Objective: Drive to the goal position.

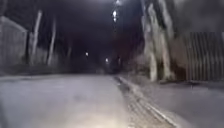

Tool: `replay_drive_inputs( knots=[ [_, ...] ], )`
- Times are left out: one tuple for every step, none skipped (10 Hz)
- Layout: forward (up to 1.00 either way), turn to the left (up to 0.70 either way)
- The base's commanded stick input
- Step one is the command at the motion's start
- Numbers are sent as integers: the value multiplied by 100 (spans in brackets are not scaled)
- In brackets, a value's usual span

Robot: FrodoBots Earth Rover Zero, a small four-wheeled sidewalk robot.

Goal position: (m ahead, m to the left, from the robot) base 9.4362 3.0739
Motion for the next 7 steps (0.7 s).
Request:
replay_drive_inputs(
  knots=[
    [70, 0],
    [70, 0],
    [70, 0],
    [70, 0],
    [70, 0],
    [70, 0],
    [70, 0]
  ],
)
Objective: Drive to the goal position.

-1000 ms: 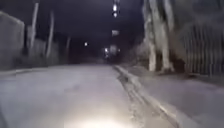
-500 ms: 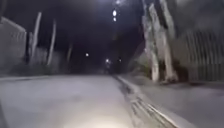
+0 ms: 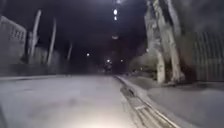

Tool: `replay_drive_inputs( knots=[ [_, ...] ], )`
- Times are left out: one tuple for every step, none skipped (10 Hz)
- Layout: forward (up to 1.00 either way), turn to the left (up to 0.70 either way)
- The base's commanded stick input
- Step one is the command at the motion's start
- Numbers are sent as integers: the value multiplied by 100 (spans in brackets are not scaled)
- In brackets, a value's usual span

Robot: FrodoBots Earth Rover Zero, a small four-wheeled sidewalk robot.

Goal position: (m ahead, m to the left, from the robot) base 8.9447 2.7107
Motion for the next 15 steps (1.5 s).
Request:
replay_drive_inputs(
  knots=[
    [70, 0],
    [70, 0],
    [70, 0],
    [70, 0],
    [70, 0],
    [70, 0],
    [70, 0],
    [70, 0],
    [70, 0],
    [70, 0],
    [70, 0],
    [70, 0],
    [70, -13],
    [70, -35],
    [70, -35]
  ],
)
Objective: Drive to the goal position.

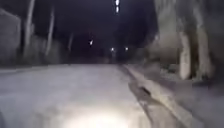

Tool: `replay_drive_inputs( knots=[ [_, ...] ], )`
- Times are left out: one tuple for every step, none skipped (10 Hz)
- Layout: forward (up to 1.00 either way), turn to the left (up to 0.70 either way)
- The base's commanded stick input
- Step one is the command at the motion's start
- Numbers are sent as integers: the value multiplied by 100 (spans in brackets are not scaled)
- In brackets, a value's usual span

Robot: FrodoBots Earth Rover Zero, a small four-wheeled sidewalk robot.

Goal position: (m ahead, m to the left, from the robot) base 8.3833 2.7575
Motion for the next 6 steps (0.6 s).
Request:
replay_drive_inputs(
  knots=[
    [70, -32],
    [70, -17],
    [70, -3],
    [70, 0],
    [70, 0],
    [70, 0]
  ],
)
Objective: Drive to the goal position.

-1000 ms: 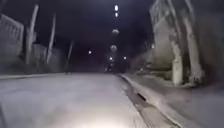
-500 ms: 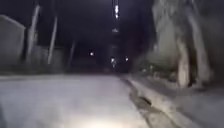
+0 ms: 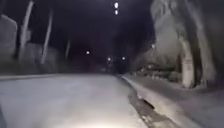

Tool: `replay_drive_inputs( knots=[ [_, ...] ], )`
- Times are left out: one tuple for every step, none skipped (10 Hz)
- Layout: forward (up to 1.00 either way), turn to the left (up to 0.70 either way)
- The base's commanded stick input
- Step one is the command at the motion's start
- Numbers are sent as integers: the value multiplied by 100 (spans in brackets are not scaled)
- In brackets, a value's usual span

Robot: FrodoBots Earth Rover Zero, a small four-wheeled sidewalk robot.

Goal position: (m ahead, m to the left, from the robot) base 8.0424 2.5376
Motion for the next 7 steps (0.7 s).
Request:
replay_drive_inputs(
  knots=[
    [70, -5],
    [70, -14],
    [70, -23],
    [70, -26],
    [70, 0],
    [70, 0],
    [70, 0]
  ],
)
